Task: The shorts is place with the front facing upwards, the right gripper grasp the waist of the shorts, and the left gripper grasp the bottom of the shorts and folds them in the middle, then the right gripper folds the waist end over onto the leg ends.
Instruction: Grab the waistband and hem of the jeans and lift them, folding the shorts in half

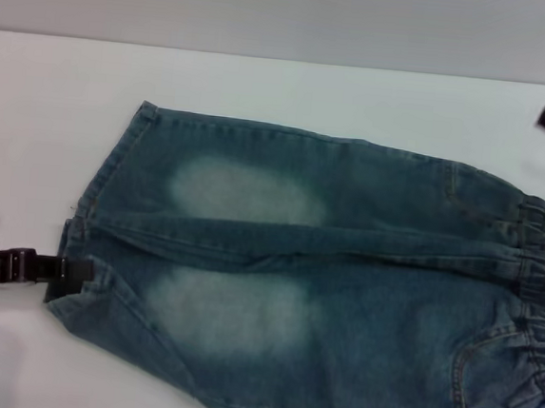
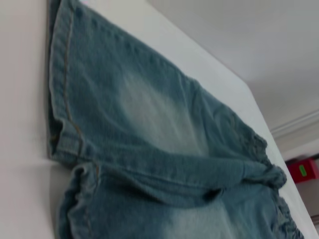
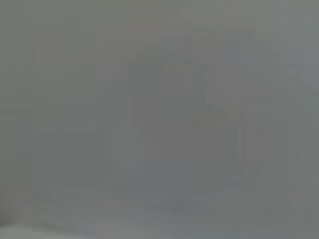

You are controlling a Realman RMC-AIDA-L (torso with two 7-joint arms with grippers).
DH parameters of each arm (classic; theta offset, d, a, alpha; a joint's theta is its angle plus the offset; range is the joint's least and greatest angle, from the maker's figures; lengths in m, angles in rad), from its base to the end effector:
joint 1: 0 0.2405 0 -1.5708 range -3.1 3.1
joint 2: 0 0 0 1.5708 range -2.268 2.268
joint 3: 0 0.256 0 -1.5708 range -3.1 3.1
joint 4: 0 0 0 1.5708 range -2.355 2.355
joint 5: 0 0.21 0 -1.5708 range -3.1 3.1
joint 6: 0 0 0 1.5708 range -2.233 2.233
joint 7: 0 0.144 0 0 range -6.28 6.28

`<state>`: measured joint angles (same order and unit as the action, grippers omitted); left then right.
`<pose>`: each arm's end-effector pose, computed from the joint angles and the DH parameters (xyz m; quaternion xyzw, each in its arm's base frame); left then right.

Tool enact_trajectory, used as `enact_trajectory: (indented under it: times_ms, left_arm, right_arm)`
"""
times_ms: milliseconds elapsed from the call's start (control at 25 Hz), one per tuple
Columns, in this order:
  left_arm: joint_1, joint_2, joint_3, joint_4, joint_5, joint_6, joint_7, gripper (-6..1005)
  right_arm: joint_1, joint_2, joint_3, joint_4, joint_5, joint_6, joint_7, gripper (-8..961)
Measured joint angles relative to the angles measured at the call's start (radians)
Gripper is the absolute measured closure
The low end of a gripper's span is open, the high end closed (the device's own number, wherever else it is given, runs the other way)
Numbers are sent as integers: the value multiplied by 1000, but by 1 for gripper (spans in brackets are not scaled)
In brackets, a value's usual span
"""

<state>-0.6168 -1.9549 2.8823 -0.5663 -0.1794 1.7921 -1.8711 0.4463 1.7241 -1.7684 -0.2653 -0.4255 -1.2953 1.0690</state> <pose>-0.3422 0.2789 0.0476 -0.7752 -0.5966 -0.2005 0.0543 0.3259 0.3469 0.0780 -0.8443 0.2665 0.3394 0.3176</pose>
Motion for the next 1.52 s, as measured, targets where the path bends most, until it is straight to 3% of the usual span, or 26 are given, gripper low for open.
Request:
enact_trajectory:
  times_ms: [240, 360, 560, 840, 1080, 1520]
  left_arm:
    - [-4, 0, 0, -3, -21, 1, 8, 980]
    - [-12, 1, 0, -3, -24, 1, 11, 980]
    - [-29, 0, 0, -5, -24, -3, 14, 980]
    - [-48, -3, 0, -6, -31, -8, 15, 980]
    - [-64, -2, 0, -6, -47, -10, 7, 980]
    - [-74, -11, 0, -6, -43, -22, 3, 980]
  right_arm:
    - [50, -78, 2, -4, -238, -308, 146, 277]
    - [72, -107, 3, -2, -363, -374, 168, 277]
    - [93, -140, 8, 6, -542, -385, 210, 276]
    - [122, -160, 59, 37, -788, -276, 301, 276]
    - [171, -158, 67, 38, -1008, -217, 432, 276]
    - [184, -158, 69, 41, -1118, -195, 472, 276]
